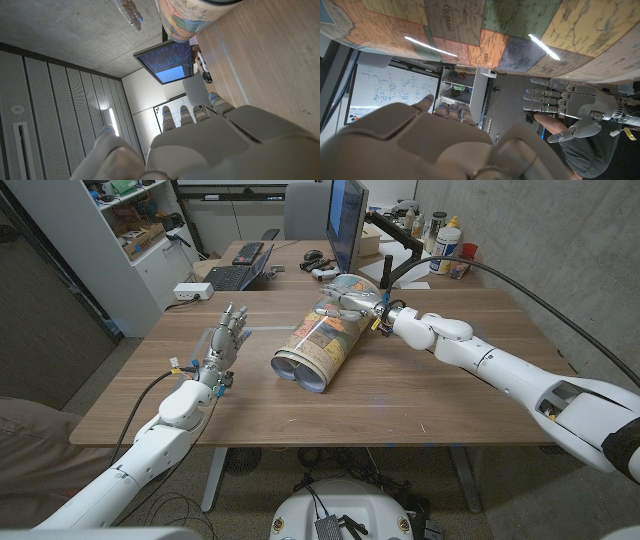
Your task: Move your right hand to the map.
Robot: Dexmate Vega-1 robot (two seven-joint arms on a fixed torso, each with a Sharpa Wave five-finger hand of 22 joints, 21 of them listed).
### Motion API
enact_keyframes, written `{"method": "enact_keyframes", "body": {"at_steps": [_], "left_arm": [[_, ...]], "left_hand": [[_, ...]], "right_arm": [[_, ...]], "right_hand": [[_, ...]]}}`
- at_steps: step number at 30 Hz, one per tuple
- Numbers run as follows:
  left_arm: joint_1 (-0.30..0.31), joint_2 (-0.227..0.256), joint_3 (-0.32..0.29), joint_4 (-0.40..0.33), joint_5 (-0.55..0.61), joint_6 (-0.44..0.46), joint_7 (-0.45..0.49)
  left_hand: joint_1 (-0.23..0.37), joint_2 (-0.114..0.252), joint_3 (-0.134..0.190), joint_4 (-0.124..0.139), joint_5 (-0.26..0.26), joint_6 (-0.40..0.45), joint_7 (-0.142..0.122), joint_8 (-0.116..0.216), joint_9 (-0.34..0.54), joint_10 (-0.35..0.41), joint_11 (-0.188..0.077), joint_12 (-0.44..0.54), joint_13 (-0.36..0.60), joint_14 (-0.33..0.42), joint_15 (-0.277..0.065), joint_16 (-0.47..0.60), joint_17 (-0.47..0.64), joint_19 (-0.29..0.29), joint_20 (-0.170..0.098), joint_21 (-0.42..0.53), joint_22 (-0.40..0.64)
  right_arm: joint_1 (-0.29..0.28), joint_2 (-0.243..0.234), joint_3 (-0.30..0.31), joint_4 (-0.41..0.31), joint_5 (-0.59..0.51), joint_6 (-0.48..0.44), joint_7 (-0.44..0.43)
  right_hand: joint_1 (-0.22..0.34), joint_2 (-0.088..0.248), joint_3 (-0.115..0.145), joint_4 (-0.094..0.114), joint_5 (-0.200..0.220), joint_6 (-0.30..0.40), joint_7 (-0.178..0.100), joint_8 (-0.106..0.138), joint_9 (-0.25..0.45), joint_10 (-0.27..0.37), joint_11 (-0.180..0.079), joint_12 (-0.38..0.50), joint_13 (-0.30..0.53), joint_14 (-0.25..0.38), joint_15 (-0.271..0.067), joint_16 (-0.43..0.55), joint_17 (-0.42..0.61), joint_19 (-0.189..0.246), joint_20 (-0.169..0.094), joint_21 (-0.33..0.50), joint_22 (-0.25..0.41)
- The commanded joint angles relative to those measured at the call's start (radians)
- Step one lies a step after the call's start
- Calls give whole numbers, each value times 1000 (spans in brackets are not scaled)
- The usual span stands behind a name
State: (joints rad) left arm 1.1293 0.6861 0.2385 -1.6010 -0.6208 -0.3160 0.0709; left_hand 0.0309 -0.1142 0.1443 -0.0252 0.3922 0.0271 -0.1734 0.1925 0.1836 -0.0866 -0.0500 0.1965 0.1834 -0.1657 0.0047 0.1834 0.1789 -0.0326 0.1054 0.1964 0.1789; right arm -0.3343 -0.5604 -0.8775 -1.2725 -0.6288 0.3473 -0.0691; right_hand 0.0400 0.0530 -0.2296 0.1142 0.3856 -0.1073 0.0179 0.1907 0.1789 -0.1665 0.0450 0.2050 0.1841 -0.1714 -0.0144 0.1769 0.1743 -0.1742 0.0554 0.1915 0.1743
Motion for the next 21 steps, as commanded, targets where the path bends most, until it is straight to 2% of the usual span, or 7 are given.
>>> {"method": "enact_keyframes", "body": {"at_steps": [1, 21], "left_arm": [[7, 2, -5, 5, -10, -1, -6], [14, -3, -8, 4, -12, -2, 3]], "left_hand": [[-7, -2, -4, 1, 5, 8, -4, 5, 3, 4, -3, 5, 3, -7, 3, 7, 4, -2, 5, 4, 2], [-6, -1, -9, 3, 6, 9, -4, 4, 3, 2, -3, 4, 3, -6, 4, 7, 4, 0, 5, 4, 2]], "right_arm": [[38, 40, -42, 64, -4, 17, 6], [83, 81, -90, 153, 2, 53, 1]], "right_hand": [[15, 0, -2, -6, 6, -6, -3, -1, 5, -28, 3, 1, 1, -142, 8, 6, 3, -53, 3, 3, 5], [16, 3, -2, -6, 9, -8, -3, -1, 6, -29, 1, 2, 1, -142, 8, 6, 3, -53, 3, 3, 5]]}}
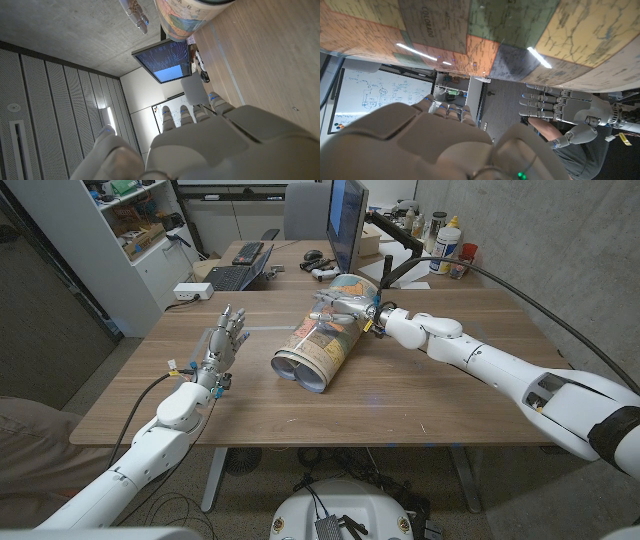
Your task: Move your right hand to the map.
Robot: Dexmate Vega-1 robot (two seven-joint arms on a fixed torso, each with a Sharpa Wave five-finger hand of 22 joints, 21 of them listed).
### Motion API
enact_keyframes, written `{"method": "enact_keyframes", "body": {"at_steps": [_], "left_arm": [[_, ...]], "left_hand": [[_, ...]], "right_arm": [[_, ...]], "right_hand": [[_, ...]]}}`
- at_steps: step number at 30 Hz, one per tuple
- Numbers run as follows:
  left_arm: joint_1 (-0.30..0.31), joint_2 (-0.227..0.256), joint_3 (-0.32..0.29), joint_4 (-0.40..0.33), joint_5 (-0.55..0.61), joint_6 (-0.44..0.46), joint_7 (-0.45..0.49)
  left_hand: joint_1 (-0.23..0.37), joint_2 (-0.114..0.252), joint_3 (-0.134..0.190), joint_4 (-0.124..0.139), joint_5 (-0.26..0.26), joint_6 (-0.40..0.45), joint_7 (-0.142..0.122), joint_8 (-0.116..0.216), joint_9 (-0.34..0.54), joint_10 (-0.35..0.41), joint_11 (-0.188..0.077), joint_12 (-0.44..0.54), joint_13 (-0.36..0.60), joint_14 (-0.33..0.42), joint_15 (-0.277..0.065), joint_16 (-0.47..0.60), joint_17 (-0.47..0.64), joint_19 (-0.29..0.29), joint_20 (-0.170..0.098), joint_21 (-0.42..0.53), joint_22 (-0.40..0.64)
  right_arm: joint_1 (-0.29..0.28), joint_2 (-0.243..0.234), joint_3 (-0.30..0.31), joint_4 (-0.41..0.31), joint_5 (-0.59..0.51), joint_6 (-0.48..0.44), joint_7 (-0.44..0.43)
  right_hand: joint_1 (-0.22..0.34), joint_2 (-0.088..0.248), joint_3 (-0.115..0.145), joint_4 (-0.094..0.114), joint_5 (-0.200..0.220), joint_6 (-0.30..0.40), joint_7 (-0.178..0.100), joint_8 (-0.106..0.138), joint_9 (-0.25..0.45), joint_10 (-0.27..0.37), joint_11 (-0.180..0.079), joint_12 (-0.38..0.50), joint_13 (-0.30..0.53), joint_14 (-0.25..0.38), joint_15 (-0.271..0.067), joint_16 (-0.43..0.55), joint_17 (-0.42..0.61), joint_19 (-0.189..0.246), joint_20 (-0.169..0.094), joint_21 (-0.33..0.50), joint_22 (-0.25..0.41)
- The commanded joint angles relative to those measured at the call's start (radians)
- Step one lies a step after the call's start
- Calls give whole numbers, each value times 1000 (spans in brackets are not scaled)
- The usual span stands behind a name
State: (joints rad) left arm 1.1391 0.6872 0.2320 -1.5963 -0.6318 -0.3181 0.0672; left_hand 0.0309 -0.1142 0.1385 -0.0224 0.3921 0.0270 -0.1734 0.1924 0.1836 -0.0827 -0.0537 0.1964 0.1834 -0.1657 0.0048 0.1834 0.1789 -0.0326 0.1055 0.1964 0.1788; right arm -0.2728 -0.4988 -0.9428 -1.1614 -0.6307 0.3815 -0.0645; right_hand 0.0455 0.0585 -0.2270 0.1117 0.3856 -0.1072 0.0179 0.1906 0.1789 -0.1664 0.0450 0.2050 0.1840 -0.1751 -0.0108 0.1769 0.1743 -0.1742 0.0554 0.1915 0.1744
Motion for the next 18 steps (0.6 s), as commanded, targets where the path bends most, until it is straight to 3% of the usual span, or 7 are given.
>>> {"method": "enact_keyframes", "body": {"at_steps": [1, 18], "left_arm": [[5, -4, -1, 0, 1, -1, 6], [21, -6, -6, -7, -3, -5, 14]], "left_hand": [[-6, -1, -4, 0, 6, 8, -4, 4, 3, -2, 1, 4, 3, -6, 3, 7, 4, 0, 5, 4, 2], [-5, 1, -7, 2, 7, 9, -6, 4, 3, 0, 0, 4, 3, -6, 3, 7, 4, 0, 5, 4, 3]], "right_arm": [[23, 21, -26, 45, 5, 19, -2], [40, 43, -54, 85, 7, 33, -3]], "right_hand": [[10, -3, -4, -4, 10, -8, -3, -1, 6, -29, 1, 2, 1, -138, 4, 6, 3, -54, 3, 3, 5], [10, -2, -5, -4, 12, -9, -4, 0, 6, -33, 2, 1, 1, -139, 5, 5, 3, -54, 1, 3, 5]]}}
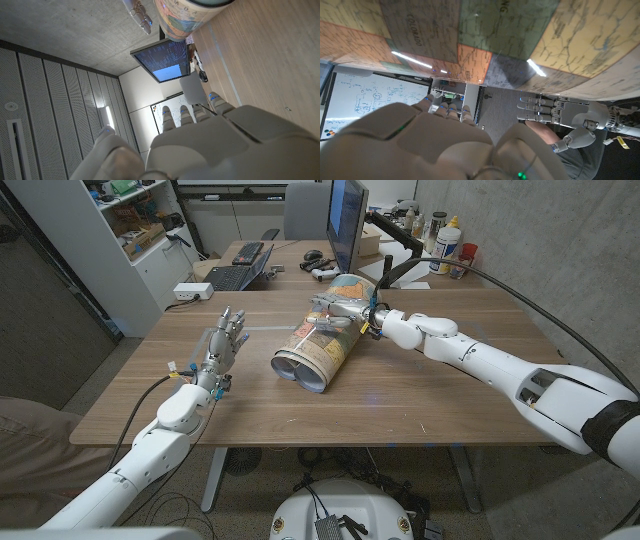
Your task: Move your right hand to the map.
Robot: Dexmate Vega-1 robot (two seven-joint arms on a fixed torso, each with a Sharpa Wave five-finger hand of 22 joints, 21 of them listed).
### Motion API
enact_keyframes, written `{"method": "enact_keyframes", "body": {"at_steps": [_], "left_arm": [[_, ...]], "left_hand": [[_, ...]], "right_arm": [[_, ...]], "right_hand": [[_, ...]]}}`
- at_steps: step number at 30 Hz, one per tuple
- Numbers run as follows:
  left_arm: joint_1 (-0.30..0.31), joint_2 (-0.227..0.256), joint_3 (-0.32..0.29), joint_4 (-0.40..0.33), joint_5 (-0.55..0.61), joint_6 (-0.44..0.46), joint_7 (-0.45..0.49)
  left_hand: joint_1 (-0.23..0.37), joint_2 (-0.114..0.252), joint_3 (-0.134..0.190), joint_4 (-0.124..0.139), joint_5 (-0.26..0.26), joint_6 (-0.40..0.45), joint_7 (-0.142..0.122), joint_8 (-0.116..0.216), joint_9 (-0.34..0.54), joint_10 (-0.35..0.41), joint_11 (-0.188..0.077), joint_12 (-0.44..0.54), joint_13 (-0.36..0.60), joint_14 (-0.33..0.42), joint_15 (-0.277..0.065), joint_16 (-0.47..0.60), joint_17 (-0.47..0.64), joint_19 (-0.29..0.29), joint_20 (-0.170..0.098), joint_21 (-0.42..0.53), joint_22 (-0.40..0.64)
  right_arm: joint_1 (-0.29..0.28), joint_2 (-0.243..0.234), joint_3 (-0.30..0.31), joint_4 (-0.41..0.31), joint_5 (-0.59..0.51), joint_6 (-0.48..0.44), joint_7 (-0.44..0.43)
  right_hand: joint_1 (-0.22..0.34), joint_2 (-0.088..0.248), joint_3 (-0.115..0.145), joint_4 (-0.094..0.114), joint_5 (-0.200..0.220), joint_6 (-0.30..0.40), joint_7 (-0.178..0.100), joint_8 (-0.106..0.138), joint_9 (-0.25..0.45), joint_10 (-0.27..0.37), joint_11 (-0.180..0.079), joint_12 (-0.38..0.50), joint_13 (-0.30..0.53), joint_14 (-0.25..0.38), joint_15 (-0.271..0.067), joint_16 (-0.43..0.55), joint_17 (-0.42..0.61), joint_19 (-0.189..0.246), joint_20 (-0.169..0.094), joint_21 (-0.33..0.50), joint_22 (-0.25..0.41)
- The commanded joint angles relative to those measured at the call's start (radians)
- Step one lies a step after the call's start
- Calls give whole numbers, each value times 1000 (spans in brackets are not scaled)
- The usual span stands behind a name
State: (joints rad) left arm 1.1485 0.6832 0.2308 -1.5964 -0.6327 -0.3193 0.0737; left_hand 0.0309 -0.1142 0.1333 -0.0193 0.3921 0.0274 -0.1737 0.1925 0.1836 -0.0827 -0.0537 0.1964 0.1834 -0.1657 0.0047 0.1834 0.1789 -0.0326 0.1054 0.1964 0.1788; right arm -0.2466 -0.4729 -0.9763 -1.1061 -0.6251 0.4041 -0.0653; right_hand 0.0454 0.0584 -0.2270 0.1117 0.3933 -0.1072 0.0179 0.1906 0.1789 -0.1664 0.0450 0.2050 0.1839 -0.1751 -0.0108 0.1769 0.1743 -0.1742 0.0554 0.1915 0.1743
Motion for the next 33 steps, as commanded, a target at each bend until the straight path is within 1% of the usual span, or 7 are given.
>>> {"method": "enact_keyframes", "body": {"at_steps": [1, 20, 33], "left_arm": [[13, -1, -5, -6, -3, -4, 5], [24, -5, -8, -10, -10, -4, 9], [34, -9, -6, -14, -11, -4, 14]], "left_hand": [[-5, 2, -2, -1, 7, 9, -6, 4, 3, 0, 0, 4, 3, -6, 3, 7, 4, 0, 4, 4, 3], [-3, 4, -6, 0, 8, 9, -4, 4, 3, -1, 0, 4, 3, -6, 3, 7, 4, 0, 4, 4, 3], [-2, 6, -10, 1, 9, 10, -5, 4, 3, -1, 1, 4, 3, -6, 3, 7, 4, 0, 4, 4, 3]], "right_arm": [[15, 18, -21, 32, 3, 12, -1], [30, 39, -48, 71, 6, 18, 5], [30, 40, -55, 72, 5, 15, 1]], "right_hand": [[10, -2, -5, -4, 4, -9, -4, 0, 6, -33, 2, 1, 1, -139, 6, 5, 3, -54, 1, 3, 5], [11, -1, -5, -4, 7, -11, -5, -1, 6, -33, 1, 2, 1, -141, 4, 5, 4, -56, 7, 3, 5], [12, 0, -5, -5, 8, -13, -7, -1, 6, -34, 0, 2, 2, -141, 4, 5, 4, -58, 10, 3, 5]]}}
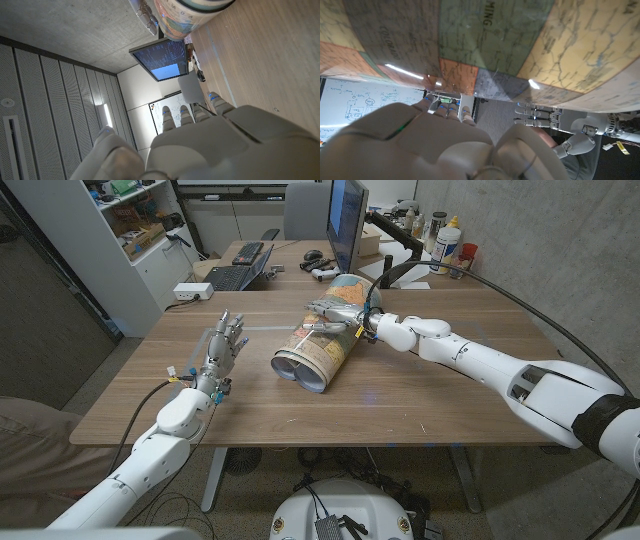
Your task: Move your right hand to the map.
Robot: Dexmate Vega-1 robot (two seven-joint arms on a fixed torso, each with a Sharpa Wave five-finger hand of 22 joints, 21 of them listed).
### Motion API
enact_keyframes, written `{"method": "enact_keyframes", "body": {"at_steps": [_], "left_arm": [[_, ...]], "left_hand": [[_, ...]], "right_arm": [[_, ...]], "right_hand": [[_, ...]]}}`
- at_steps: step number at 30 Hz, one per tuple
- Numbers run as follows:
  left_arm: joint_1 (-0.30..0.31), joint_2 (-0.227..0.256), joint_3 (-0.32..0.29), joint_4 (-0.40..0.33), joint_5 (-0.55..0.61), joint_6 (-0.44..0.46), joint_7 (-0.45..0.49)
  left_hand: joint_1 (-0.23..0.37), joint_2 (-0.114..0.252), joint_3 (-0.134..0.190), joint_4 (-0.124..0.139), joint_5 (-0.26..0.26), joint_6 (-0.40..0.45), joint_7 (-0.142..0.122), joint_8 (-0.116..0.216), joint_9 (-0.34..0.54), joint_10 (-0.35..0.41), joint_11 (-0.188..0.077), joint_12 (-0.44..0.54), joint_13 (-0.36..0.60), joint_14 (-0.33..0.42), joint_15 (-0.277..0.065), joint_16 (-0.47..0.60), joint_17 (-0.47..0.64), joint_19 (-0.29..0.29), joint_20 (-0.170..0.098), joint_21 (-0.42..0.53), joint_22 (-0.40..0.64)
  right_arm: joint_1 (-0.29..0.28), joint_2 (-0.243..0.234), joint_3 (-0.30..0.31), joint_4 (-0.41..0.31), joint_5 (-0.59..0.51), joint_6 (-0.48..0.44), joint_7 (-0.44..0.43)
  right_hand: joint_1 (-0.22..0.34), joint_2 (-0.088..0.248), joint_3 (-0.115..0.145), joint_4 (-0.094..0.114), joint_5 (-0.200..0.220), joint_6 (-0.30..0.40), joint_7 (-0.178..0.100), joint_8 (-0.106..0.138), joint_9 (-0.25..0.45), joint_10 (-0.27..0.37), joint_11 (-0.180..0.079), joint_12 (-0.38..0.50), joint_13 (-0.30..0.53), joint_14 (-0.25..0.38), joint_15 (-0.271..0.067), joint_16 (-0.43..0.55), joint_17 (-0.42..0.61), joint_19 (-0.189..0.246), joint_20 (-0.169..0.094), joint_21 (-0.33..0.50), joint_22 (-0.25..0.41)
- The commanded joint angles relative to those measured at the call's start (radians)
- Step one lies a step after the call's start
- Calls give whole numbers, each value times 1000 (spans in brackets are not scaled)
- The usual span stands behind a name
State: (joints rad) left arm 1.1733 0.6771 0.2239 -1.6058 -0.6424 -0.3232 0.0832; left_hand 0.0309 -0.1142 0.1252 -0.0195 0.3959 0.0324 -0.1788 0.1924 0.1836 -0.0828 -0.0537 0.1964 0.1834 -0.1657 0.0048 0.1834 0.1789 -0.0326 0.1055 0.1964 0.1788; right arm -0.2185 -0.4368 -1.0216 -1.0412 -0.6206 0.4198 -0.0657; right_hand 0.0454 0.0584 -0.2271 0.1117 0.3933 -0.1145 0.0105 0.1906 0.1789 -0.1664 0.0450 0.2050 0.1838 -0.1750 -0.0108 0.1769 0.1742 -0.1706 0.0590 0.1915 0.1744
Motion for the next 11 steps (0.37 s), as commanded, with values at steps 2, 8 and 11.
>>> {"method": "enact_keyframes", "body": {"at_steps": [2, 8, 11], "left_arm": [[12, -3, 0, -6, -3, 1, 7], [20, -6, -2, -7, -3, -5, 11], [25, -8, -3, -8, -2, -9, 14]], "left_hand": [[-2, 6, -2, 1, 5, 4, 0, 4, 3, -1, 1, 3, 3, -6, 3, 7, 4, 0, 4, 4, 3], [-1, 6, -3, 1, 5, 4, 1, 3, 3, -2, 1, 3, 3, -7, 4, 6, 4, 1, 10, 4, 3], [-1, 7, -4, 2, 6, 4, 0, 3, 3, -2, 1, 3, 3, -7, 4, 6, 4, 2, 11, 4, 3]], "right_arm": [[2, 5, -10, 8, 3, 0, 3], [4, 6, -15, 10, 1, 5, 5], [3, 4, -15, 3, -1, 4, 5]], "right_hand": [[12, 1, -5, -5, 8, -5, 1, -1, 6, -34, 0, 2, 2, -141, 4, 5, 4, -62, 6, 3, 5], [13, 2, -5, -5, 9, -5, 0, 0, 6, -34, -1, 3, 2, -141, 4, 5, 4, -62, 6, 3, 5], [13, 2, -5, -5, 10, -5, 0, 0, 6, -34, -2, 3, 2, -141, 4, 5, 4, -62, 6, 3, 5]]}}
